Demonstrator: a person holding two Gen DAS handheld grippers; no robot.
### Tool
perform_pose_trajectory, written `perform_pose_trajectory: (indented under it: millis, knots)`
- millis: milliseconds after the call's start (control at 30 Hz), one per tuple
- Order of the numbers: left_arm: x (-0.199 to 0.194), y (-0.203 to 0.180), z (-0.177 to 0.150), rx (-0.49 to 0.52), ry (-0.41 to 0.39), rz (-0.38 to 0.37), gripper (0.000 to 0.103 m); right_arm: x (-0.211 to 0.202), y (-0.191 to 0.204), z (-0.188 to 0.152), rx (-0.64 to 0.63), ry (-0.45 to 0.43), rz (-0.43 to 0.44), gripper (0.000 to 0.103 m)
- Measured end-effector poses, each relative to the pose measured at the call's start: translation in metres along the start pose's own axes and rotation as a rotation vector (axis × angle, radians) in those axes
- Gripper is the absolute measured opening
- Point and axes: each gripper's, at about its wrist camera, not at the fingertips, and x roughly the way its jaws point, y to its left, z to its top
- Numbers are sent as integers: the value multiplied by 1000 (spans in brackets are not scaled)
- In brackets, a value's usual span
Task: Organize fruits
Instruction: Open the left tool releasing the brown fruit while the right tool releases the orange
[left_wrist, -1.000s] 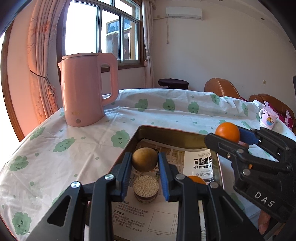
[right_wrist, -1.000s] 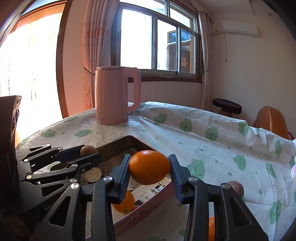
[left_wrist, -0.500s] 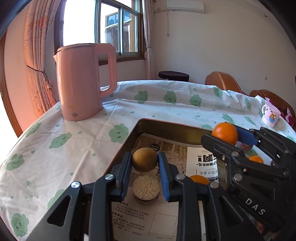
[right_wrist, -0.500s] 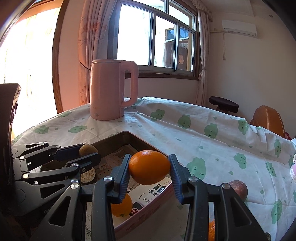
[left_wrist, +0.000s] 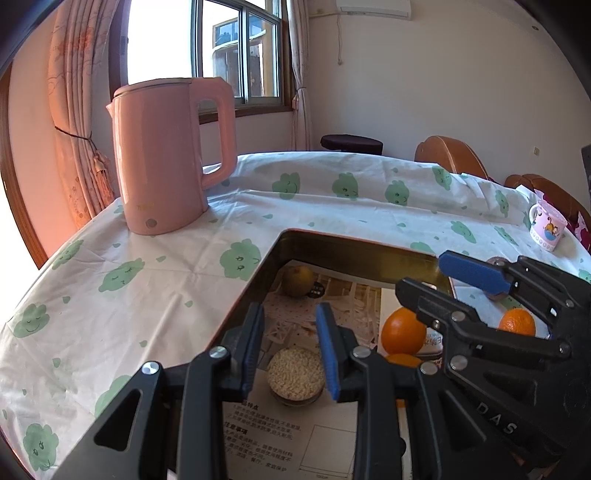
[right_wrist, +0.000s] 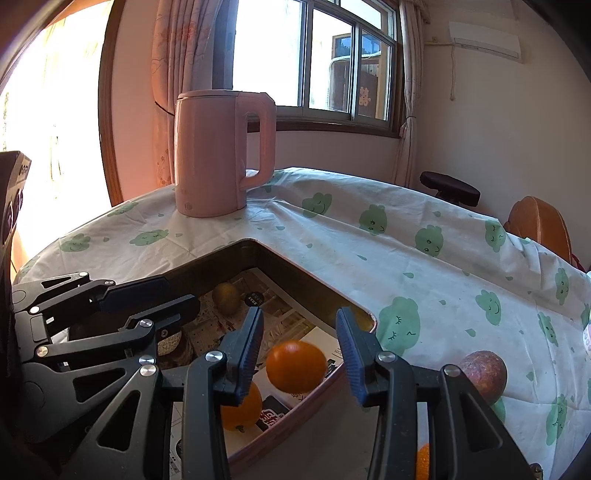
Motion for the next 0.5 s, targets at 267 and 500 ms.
perform_pose_trajectory:
  millis: [267,500]
  knots:
    - [-14,5,-2,-25,-76,46,58,-8,-10,-1,51,-40,-24,55]
    - [-38,6,-7,-33,-206,78,77,-30,-19,-6,99,-132,-57,67]
